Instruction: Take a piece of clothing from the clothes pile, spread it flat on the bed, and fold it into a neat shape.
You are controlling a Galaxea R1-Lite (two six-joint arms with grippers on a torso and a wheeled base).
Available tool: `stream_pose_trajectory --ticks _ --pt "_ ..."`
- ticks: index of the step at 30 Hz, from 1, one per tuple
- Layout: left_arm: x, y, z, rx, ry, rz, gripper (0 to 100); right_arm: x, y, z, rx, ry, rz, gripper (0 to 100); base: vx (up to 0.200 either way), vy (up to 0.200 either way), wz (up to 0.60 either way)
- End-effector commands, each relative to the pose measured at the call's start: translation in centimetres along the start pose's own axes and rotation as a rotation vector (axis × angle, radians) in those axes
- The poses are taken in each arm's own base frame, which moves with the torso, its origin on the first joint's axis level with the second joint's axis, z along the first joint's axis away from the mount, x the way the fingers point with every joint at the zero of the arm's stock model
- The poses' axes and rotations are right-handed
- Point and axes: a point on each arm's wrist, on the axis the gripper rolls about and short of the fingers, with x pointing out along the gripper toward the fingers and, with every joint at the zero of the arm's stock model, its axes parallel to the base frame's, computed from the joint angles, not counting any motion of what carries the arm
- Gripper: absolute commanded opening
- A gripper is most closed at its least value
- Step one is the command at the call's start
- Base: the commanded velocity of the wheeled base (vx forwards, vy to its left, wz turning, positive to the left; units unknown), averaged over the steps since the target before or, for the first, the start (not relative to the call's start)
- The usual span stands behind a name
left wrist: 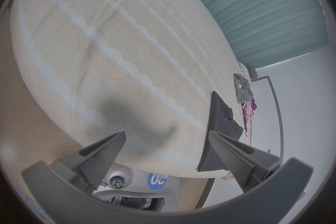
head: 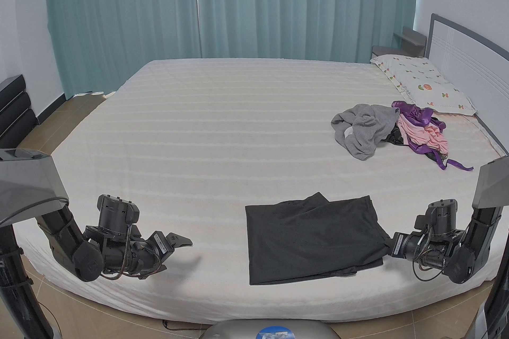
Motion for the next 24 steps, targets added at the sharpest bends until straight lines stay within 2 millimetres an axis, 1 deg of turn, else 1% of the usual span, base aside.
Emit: stream_pose_trajectory --ticks 1,5,9,13,14,17,20,24 --pt "0.0 0.0 0.0 0.000 0.001 0.000 100 0.0 0.1 0.0 -0.005 0.000 0.006 100 0.000 0.000 0.00" --pt "0.0 0.0 0.1 -0.002 -0.003 -0.003 100 0.1 0.0 0.2 -0.001 -0.012 0.007 100 0.000 0.000 0.00" --pt "0.0 -0.1 0.2 -0.006 -0.007 -0.007 100 0.1 -0.2 1.2 0.022 -0.054 0.012 100 0.000 0.000 0.00" --pt "0.0 -0.1 0.3 -0.005 -0.010 -0.004 100 0.5 -0.2 1.8 0.047 -0.074 0.019 100 0.000 0.000 0.00" --pt "0.0 -0.1 0.3 -0.008 -0.010 -0.005 100 1.0 -0.3 2.3 0.087 -0.093 0.024 100 0.000 0.000 0.00" --pt "0.0 -0.2 0.3 -0.009 -0.011 -0.009 100 1.3 -0.1 3.2 0.153 -0.123 0.041 100 0.000 0.000 0.00" --pt "0.0 -0.3 0.3 -0.006 -0.013 -0.010 100 1.4 -0.1 3.6 0.175 -0.139 0.045 100 0.000 0.000 0.00" --pt "0.1 -0.3 0.3 -0.004 -0.011 -0.011 100 1.7 -0.2 4.3 0.217 -0.166 0.055 100 0.000 -0.200 0.00"
